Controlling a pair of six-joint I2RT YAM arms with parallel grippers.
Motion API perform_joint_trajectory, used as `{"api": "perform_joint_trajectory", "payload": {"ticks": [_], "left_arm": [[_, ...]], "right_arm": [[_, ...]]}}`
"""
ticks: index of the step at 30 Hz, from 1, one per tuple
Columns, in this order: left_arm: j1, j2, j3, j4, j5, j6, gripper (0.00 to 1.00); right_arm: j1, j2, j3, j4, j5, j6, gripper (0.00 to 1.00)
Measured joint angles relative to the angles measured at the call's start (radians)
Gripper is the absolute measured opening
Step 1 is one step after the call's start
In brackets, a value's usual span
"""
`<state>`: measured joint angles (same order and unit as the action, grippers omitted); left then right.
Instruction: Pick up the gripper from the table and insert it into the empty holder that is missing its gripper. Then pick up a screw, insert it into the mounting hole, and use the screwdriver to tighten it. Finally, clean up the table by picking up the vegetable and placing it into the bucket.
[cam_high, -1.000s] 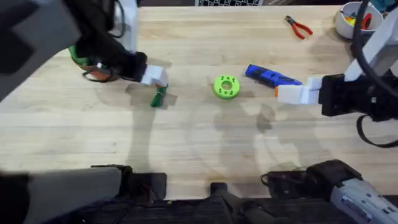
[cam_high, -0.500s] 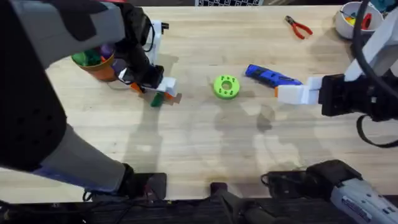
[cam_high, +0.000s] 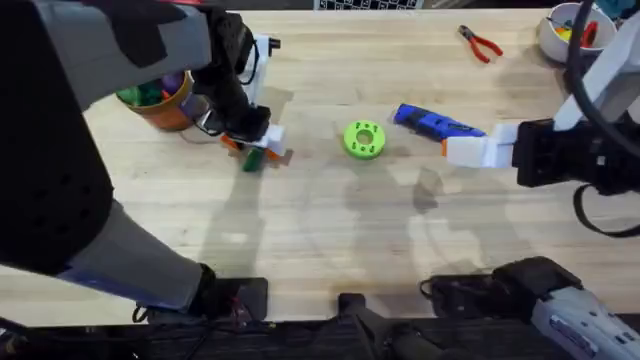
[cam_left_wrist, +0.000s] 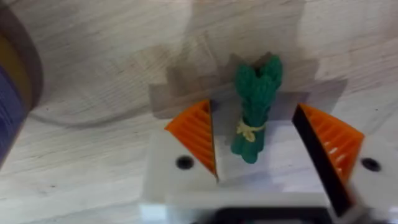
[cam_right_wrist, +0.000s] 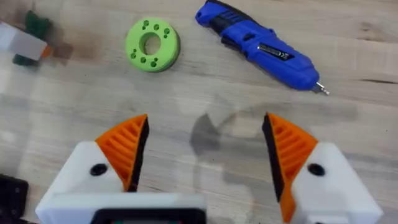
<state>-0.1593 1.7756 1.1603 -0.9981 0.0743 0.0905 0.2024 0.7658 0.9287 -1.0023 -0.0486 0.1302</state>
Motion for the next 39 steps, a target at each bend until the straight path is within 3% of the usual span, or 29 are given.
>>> {"api": "perform_joint_trajectory", "payload": {"ticks": [5, 6, 16, 22, 26, 32, 39], "left_arm": [[0.000, 0.000, 0.000, 0.000, 0.001, -0.002, 0.052], [0.000, 0.000, 0.000, 0.000, 0.001, -0.003, 0.023], [0.001, -0.001, 0.028, -0.032, 0.000, -0.005, 0.017], [0.001, -0.073, 0.166, -0.112, -0.004, -0.005, 0.017], [0.020, -0.168, 0.303, -0.176, -0.045, -0.018, 0.017], [0.123, -0.255, 0.459, -0.227, -0.098, -0.047, 0.017], [0.295, -0.250, 0.489, -0.220, -0.118, -0.086, 0.017]], "right_arm": [[0.000, 0.000, 0.000, 0.001, 0.000, 0.000, 0.994], [0.000, 0.000, 0.000, 0.001, 0.000, 0.000, 0.994], [0.000, 0.000, 0.000, 0.001, 0.000, 0.000, 0.994], [0.000, 0.000, 0.000, 0.001, 0.000, 0.000, 0.994], [0.000, 0.000, 0.000, 0.002, 0.000, 0.000, 0.994], [0.000, 0.000, 0.000, 0.002, 0.000, 0.000, 0.994], [0.000, 0.000, 0.000, 0.002, 0.000, 0.000, 0.994]]}}
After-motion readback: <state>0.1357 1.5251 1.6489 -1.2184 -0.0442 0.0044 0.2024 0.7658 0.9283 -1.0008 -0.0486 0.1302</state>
